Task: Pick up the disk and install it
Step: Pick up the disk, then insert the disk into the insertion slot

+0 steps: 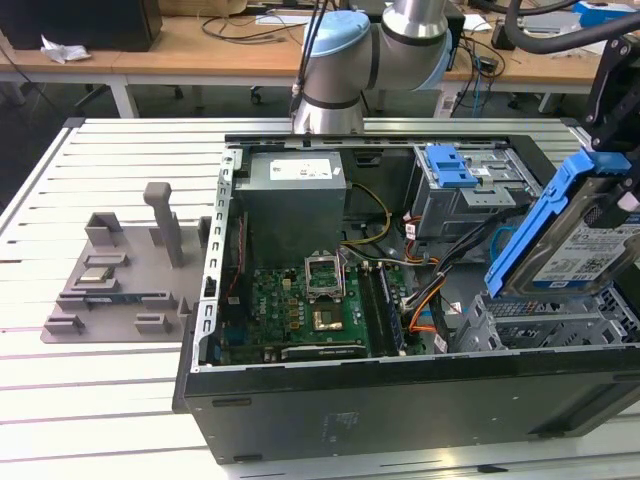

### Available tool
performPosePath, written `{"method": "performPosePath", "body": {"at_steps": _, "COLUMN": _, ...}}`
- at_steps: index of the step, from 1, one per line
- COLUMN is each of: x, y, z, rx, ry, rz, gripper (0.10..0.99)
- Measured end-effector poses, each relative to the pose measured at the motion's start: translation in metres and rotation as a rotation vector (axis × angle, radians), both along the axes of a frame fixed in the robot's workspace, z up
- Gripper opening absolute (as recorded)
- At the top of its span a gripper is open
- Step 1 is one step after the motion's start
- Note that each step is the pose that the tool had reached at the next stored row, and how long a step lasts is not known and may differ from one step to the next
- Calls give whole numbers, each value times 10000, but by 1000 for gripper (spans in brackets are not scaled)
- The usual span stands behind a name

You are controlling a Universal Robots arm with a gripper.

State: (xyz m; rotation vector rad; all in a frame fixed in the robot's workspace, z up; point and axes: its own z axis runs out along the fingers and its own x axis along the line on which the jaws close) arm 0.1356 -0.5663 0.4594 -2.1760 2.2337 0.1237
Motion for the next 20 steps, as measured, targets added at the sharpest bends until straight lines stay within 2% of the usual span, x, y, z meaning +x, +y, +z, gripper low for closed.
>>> {"method": "performPosePath", "body": {"at_steps": 15, "x": 17, "y": 0, "z": -4, "rx": -64, "ry": -1, "rz": 0, "gripper": 369}}
{"method": "performPosePath", "body": {"at_steps": 20, "x": 22, "y": 0, "z": -94, "rx": -72, "ry": 0, "rz": 1, "gripper": 369}}
